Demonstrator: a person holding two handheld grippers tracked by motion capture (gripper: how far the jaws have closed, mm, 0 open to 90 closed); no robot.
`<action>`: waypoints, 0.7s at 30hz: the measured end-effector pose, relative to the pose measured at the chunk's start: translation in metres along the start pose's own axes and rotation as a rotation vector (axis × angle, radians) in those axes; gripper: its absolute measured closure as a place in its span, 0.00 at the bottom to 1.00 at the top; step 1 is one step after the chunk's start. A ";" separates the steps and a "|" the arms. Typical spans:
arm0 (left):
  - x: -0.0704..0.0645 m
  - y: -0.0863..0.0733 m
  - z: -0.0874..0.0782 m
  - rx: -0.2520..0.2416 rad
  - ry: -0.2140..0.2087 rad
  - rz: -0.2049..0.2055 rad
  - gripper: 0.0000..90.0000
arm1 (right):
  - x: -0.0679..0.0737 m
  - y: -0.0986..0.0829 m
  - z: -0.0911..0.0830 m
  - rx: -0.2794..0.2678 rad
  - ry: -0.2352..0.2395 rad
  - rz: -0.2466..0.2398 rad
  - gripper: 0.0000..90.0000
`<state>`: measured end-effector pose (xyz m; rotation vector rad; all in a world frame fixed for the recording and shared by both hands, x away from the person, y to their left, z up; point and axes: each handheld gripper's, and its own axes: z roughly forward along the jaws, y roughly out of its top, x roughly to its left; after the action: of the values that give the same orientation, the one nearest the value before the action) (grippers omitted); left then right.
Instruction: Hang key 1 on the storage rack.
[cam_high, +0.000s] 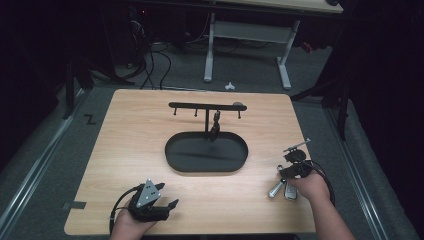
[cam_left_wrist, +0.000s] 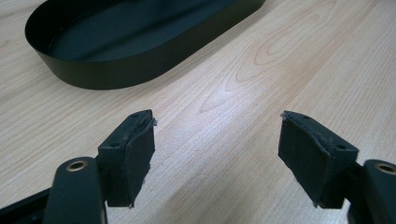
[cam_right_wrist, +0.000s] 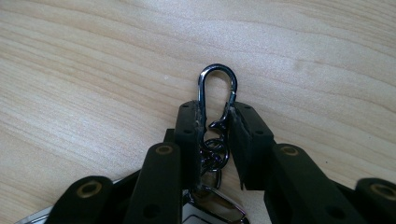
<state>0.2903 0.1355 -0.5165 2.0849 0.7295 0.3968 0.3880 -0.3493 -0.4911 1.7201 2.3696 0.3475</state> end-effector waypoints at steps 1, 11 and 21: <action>0.000 0.000 0.000 0.000 0.000 0.000 0.30 | 0.000 0.000 0.000 0.000 0.001 0.004 0.82; 0.000 0.000 0.001 0.003 -0.007 0.003 0.30 | -0.003 0.001 -0.002 -0.002 0.024 0.048 0.85; -0.001 0.000 0.002 0.008 -0.013 0.008 0.30 | -0.010 -0.003 -0.008 -0.031 0.054 0.095 0.97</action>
<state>0.2905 0.1344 -0.5178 2.0971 0.7165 0.3854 0.3862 -0.3604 -0.4843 1.8357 2.3111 0.4492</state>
